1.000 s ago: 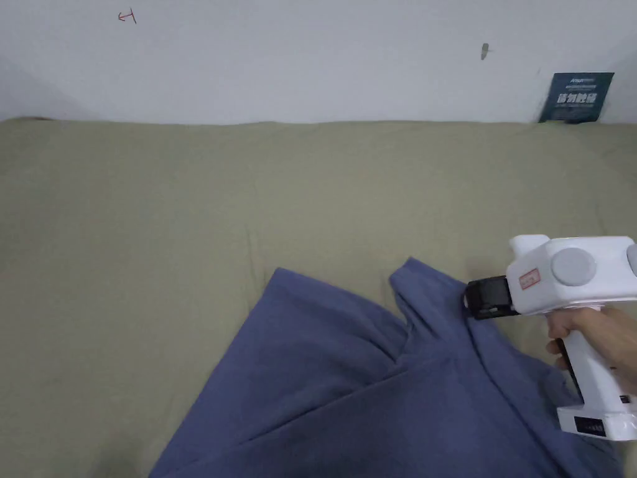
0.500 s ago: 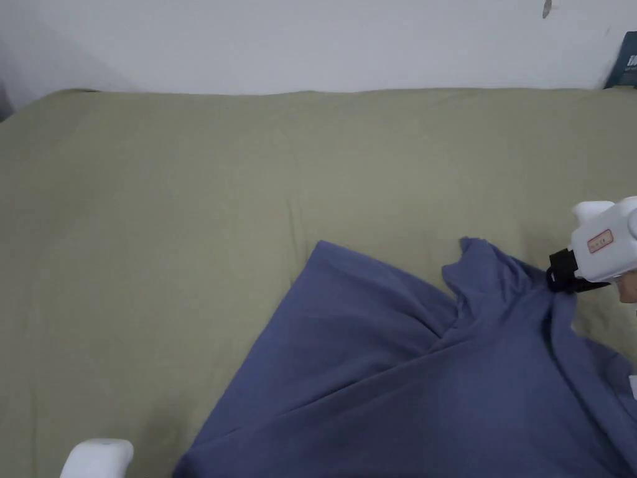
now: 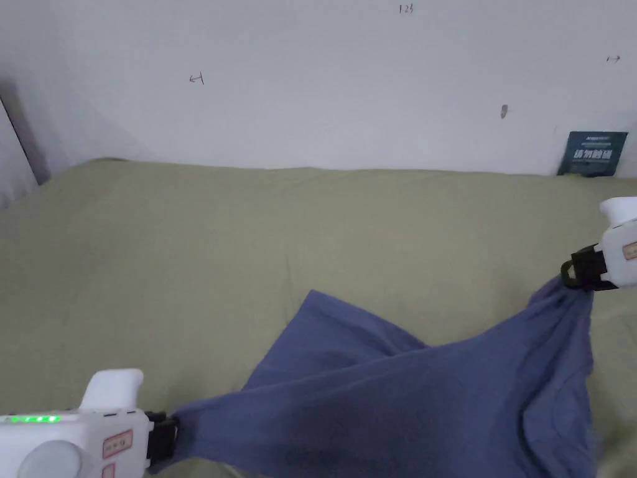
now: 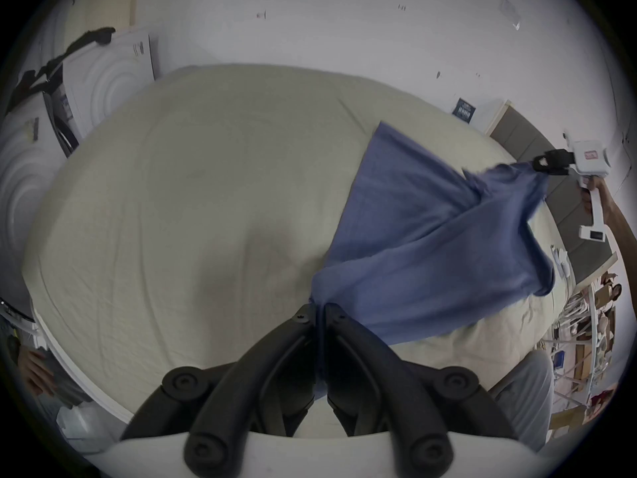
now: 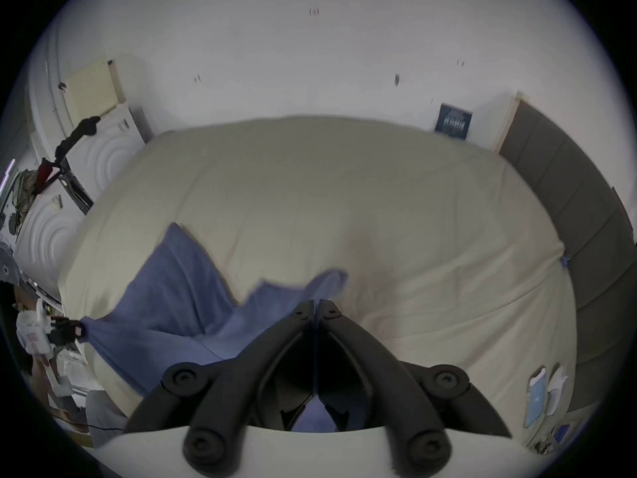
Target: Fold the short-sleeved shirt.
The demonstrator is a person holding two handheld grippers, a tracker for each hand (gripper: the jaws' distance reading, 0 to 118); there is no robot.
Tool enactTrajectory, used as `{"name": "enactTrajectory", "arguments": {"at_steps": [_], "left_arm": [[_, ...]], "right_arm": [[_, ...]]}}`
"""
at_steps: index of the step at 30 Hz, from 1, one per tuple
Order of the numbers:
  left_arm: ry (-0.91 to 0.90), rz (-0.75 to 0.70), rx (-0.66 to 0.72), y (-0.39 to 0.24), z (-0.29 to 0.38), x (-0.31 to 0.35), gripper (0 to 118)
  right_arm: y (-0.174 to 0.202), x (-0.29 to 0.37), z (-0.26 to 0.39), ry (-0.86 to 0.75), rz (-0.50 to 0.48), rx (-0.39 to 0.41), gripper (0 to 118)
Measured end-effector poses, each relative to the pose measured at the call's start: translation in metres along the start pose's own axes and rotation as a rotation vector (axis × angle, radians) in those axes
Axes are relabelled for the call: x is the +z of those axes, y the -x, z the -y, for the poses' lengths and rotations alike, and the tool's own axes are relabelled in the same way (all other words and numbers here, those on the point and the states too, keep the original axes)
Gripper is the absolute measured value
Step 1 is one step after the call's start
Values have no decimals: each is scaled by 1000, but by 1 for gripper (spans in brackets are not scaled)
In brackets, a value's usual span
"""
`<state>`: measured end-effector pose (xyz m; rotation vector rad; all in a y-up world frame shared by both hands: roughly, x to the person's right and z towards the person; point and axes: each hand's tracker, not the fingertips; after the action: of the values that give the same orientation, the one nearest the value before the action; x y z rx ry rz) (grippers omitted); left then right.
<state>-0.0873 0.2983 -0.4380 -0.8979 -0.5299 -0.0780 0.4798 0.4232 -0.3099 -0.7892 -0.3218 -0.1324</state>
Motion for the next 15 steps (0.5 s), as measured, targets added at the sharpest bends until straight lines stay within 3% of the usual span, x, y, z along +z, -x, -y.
{"name": "enactTrajectory", "arguments": {"at_steps": [9,15], "left_arm": [[-270,-40,-7,-22,-114,102,0],[-414,-68,-36,-55,-179,169,0]], "right_arm": [[-20,167,-27,-281,39,-7,2],[-24,240,-38,-399,72,-5,2]]}}
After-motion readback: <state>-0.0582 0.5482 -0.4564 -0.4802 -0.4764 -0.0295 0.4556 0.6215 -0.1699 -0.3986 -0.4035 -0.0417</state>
